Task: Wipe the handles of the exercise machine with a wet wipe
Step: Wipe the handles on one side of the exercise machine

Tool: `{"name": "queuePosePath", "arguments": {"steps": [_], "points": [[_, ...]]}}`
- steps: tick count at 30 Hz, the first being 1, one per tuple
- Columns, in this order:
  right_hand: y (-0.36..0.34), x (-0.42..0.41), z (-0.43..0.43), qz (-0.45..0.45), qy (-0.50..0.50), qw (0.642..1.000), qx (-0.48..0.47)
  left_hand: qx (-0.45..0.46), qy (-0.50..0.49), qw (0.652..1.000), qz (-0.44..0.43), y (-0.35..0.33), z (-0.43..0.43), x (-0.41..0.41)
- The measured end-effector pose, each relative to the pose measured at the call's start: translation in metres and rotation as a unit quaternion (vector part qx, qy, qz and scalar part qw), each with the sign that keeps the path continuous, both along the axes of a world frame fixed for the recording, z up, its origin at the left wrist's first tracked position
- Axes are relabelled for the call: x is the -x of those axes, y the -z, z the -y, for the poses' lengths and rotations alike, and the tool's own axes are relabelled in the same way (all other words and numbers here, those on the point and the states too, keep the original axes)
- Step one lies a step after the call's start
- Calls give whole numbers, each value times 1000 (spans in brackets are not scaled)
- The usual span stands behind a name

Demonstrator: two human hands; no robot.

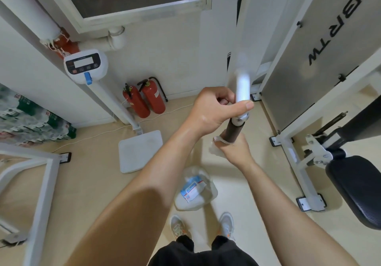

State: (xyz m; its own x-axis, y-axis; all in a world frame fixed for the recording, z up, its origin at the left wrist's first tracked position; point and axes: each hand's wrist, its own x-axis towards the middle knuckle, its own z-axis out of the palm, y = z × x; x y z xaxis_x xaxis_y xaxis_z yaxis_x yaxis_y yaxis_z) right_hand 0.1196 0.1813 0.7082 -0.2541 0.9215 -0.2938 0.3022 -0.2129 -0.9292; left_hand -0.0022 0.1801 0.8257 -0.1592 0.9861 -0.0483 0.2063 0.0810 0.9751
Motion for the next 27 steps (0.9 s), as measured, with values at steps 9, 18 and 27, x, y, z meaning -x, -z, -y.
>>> {"name": "queuePosePath", "arguments": {"steps": [9, 18, 27], "points": [[-13, 3, 2, -56, 47, 997, -31, 13, -27, 999, 25, 5, 2, -11], [64, 21, 19, 73, 52, 980, 179, 59, -45, 996, 56, 49, 21, 42], [-12, 118, 52, -308, 157, 887, 307, 154, 159, 975, 10, 111, 53, 163]]}}
